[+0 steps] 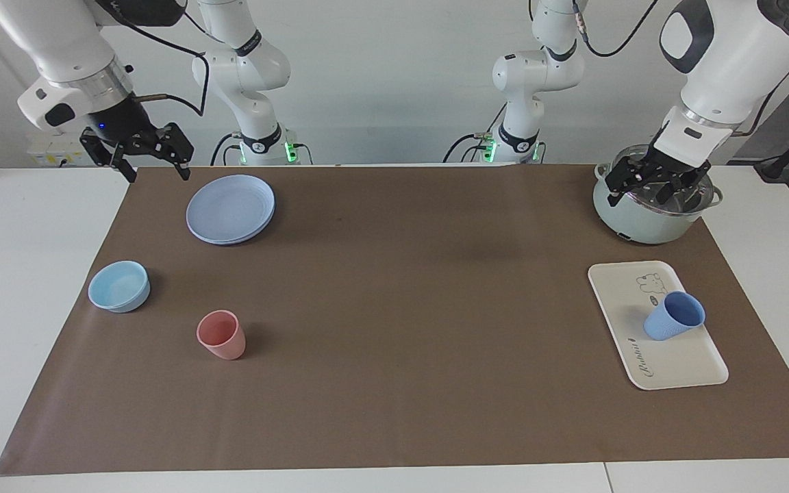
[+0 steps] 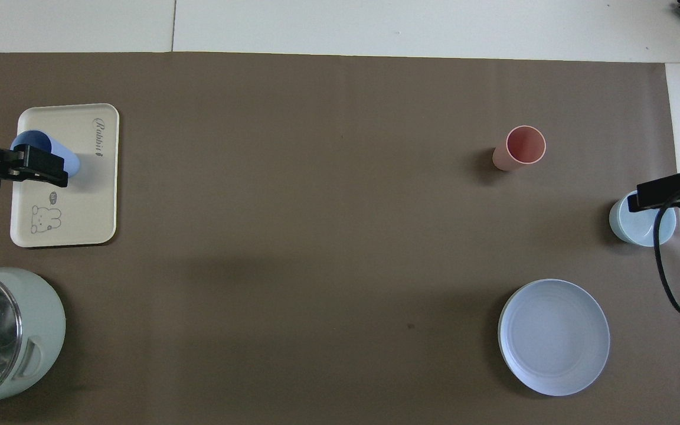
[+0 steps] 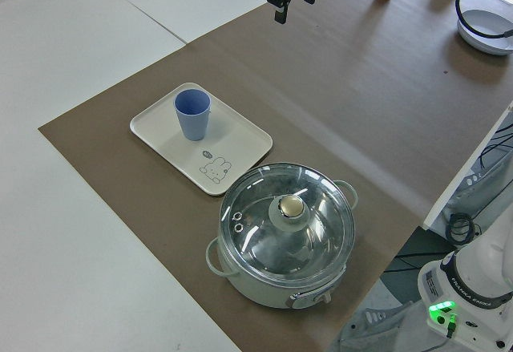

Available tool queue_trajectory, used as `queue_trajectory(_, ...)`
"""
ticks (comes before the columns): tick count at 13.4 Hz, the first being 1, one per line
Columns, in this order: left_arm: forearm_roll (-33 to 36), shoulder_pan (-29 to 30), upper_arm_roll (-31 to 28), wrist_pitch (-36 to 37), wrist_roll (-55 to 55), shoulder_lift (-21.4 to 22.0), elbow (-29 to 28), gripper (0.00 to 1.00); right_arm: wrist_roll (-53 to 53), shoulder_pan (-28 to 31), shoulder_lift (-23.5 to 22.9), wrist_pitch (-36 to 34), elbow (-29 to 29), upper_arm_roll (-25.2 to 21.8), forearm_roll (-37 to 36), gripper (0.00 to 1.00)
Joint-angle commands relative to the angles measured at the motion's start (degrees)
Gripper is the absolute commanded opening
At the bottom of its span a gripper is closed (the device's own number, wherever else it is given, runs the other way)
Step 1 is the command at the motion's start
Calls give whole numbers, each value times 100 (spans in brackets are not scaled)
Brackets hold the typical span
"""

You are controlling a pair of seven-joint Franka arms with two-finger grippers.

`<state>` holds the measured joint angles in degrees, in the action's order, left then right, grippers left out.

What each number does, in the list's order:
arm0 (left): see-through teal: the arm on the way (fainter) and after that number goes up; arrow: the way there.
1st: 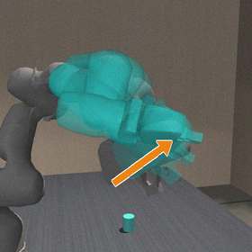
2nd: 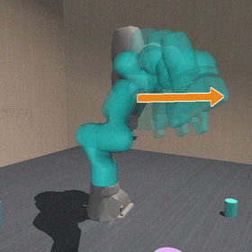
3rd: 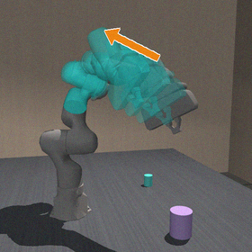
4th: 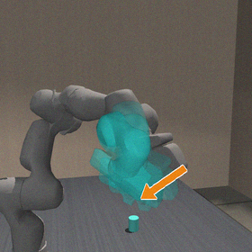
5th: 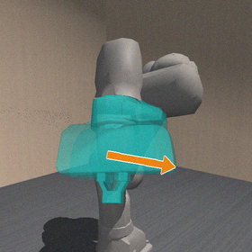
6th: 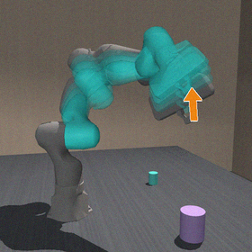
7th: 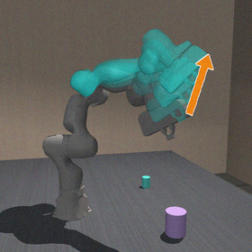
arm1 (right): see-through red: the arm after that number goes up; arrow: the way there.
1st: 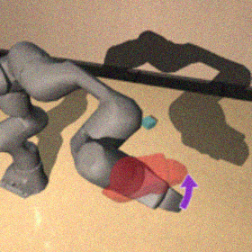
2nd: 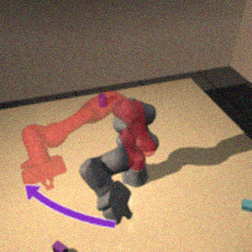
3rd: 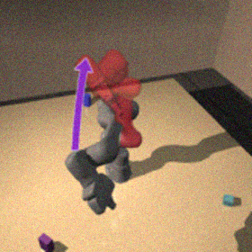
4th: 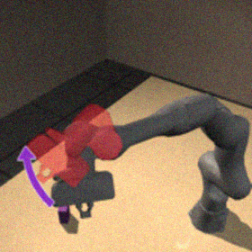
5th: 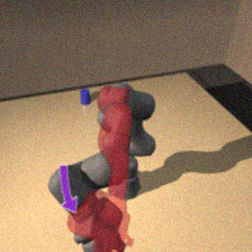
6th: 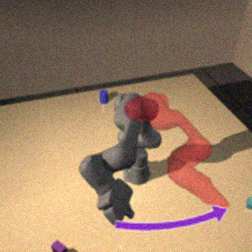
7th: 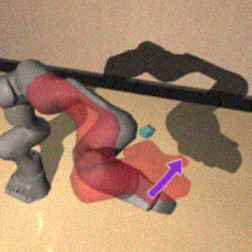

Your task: Place cup on tray

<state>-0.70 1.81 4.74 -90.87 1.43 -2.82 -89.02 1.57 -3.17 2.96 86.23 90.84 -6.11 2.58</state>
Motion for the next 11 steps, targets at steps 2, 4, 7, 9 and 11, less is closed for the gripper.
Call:
queue_trajectory(2, 149, -5, -9, -27, 50, 159, -160, 100, -95, 1, 135, -63, 171, 31, -38, 100)
queue_trajectory(4, 140, -5, -9, -27, 50, 159, -160, 100, -69, -61, 135, -98, 153, 84, -335, 100)
queue_trajectory(7, 140, -5, -9, -27, 50, 159, -160, 100, -51, -131, 82, -212, -22, 93, -671, 100)
queue_trajectory(9, 140, -5, -9, -27, 50, 159, -160, 100, -60, -123, 56, -142, -58, 84, -680, 100)
queue_trajectory(11, 149, -5, -9, -27, 50, 159, -160, 100, -86, -122, 64, -194, -40, 84, -636, 100)
